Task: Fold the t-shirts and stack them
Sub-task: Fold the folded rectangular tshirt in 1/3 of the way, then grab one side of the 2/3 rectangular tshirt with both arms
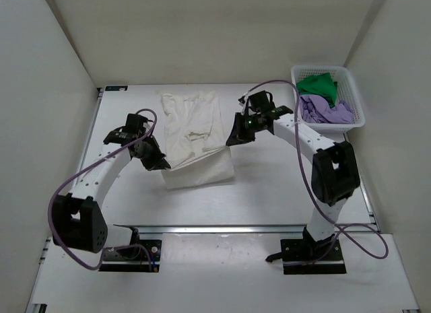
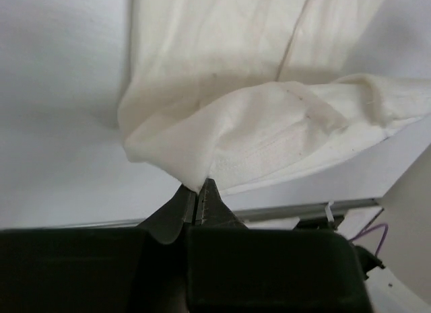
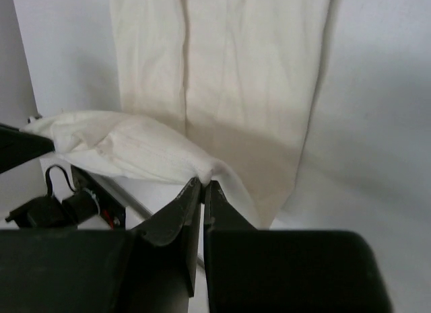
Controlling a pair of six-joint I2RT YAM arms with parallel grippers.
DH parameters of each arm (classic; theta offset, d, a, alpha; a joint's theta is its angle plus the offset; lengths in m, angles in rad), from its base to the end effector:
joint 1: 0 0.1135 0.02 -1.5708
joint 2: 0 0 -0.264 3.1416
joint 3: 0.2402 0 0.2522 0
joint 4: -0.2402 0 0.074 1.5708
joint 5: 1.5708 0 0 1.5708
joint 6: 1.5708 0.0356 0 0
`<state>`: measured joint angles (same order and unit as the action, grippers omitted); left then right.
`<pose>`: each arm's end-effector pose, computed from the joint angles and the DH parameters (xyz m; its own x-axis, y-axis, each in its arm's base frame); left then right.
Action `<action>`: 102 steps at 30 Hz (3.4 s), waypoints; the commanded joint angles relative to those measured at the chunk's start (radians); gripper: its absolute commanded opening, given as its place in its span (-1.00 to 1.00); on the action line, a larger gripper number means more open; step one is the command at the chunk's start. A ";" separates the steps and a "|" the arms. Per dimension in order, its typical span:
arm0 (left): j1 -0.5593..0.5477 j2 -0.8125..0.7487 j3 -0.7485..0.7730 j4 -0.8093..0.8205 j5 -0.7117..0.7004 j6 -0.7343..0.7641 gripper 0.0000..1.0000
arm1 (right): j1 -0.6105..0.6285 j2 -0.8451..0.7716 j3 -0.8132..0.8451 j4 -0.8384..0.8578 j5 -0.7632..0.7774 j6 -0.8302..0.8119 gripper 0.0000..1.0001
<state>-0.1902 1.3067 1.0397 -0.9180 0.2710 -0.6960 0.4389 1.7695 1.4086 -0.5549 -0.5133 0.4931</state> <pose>0.2377 -0.0555 0.2612 -0.8784 -0.4600 -0.1298 -0.3676 0.8238 -0.4316 0.3424 0.1800 0.2587 -0.9358 0.0163 -0.3522 -0.2248 0.7422 0.6314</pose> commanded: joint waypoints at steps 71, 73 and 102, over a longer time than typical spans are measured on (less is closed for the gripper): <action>0.046 0.003 -0.470 0.574 0.017 -0.108 -0.02 | -0.105 0.027 -0.361 0.348 -0.198 0.010 -0.24; 0.055 0.005 -0.486 0.596 0.005 -0.117 0.00 | -0.092 0.039 -0.370 0.361 -0.192 0.022 -0.23; -0.055 0.102 -0.383 0.474 -0.102 -0.039 -1.00 | -0.069 0.044 -0.457 0.420 -0.149 0.067 -1.00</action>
<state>-0.2077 1.4418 0.6281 -0.3096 0.2081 -0.8158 0.3531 1.9038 0.9958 -0.0990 -0.6857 0.5816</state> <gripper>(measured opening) 0.077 0.018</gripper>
